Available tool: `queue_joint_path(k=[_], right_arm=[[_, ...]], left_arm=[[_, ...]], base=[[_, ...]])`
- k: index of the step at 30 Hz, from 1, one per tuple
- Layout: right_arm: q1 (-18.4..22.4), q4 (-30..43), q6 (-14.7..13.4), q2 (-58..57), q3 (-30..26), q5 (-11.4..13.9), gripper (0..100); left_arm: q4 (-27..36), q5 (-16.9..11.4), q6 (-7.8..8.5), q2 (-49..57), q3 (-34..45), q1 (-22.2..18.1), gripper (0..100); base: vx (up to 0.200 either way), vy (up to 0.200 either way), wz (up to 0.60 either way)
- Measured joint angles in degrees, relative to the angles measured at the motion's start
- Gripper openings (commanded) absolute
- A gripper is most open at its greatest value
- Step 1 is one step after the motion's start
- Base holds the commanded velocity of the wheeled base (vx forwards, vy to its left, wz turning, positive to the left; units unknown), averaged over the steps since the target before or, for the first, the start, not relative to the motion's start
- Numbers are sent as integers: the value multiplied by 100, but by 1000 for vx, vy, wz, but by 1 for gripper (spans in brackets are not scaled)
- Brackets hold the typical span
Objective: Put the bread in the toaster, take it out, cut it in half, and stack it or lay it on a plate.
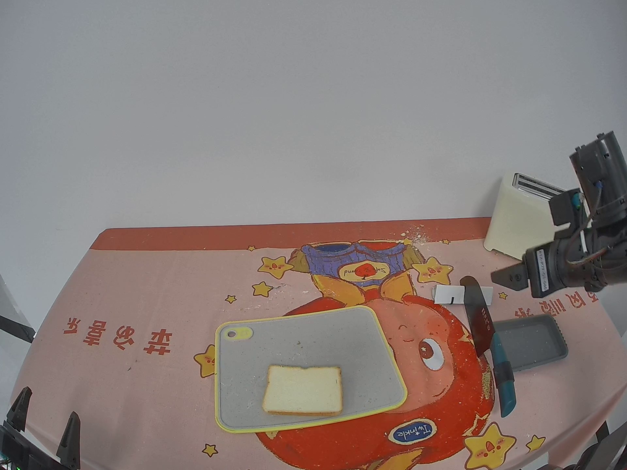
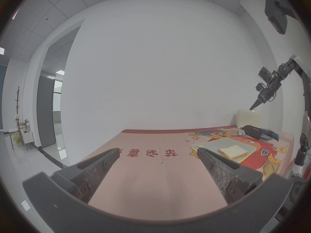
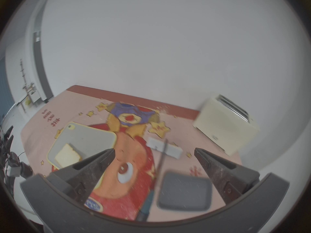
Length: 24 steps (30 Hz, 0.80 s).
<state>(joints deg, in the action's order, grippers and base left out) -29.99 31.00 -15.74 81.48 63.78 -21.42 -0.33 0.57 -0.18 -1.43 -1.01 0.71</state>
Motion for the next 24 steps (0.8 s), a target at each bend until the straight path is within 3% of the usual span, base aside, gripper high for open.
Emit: queue_joint_path(k=[4, 6, 8, 14, 20, 24], right_arm=[[-35, 694, -875, -158, -72, 235, 100], [-71, 969, -1135, -194, -72, 473, 100], [-96, 1230, -1259, -216, -35, 736, 100], [-121, 1415, -1332, -152, 7, 1058, 100], [-105, 1451, -1409, -124, -52, 1091, 100], [-118, 1448, -1855, -78, -182, 1111, 100]], left_arm=[[0, 2, 0, 0, 0, 0, 100], [0, 2, 2, 0, 0, 0, 100], [1, 2, 0, 0, 0, 0, 100], [1, 2, 2, 0, 0, 0, 100], [1, 2, 2, 0, 0, 0, 100], [0, 0, 2, 0, 0, 0, 100]], base=[[0, 0, 0], [0, 0, 0], [0, 0, 0], [0, 0, 0], [0, 0, 0], [0, 0, 0]])
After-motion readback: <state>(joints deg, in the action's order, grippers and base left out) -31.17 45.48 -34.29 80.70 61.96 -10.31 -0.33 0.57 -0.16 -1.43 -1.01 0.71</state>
